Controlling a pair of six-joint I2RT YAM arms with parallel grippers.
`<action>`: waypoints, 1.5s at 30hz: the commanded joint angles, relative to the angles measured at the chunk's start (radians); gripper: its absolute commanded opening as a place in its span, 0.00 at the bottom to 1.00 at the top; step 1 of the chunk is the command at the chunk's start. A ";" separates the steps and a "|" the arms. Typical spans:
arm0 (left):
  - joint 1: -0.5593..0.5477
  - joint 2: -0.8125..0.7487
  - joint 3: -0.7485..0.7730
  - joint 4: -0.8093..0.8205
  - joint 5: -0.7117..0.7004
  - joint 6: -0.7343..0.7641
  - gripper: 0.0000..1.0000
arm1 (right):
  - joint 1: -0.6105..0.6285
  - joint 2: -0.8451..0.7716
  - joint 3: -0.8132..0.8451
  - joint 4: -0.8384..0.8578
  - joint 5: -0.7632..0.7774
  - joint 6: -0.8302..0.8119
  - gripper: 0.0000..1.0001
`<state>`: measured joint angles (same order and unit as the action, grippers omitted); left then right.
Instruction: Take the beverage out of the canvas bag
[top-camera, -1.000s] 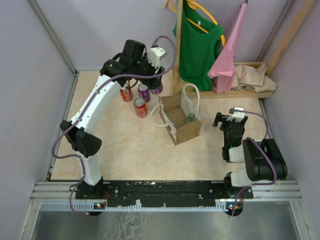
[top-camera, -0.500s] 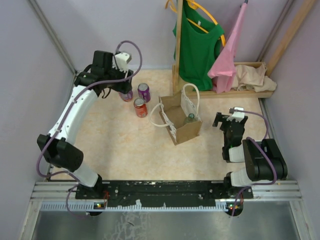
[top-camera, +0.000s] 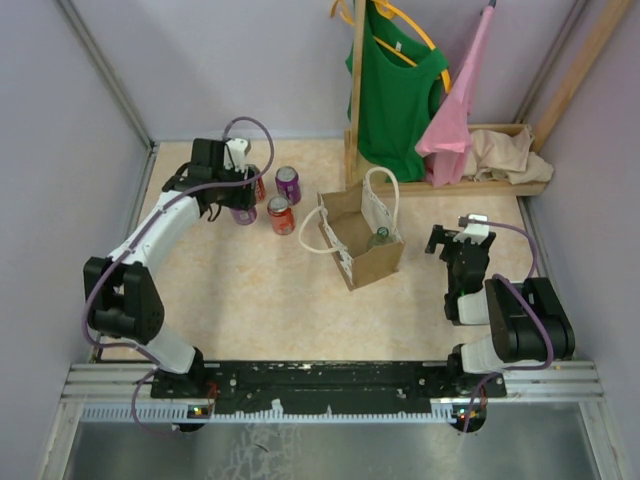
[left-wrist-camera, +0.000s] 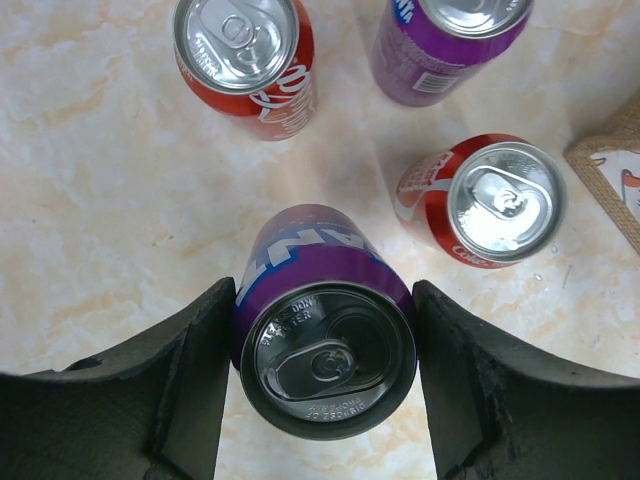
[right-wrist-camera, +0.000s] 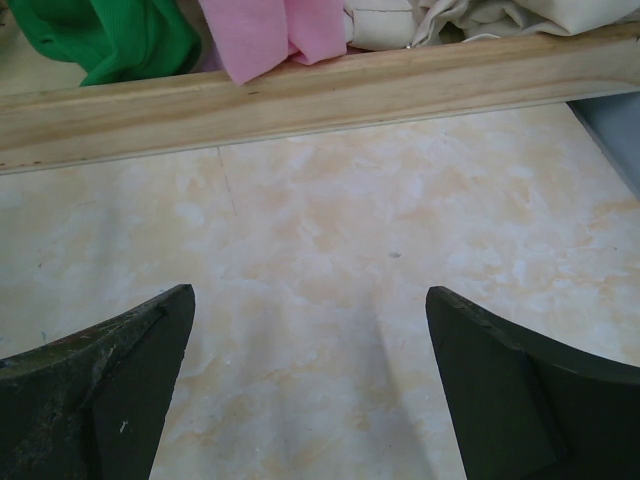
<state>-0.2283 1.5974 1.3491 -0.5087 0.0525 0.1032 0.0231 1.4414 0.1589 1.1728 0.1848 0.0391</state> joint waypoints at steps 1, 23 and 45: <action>0.019 0.004 -0.034 0.195 -0.022 -0.022 0.00 | -0.002 0.001 0.020 0.044 0.000 0.007 0.99; 0.047 0.207 0.085 0.116 0.041 -0.052 0.06 | -0.002 0.001 0.020 0.044 -0.001 0.008 0.99; 0.046 0.174 0.153 0.010 0.014 -0.048 1.00 | -0.002 0.001 0.021 0.044 0.000 0.008 0.99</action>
<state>-0.1871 1.8194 1.4456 -0.4614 0.0486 0.0490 0.0231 1.4414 0.1589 1.1728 0.1848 0.0391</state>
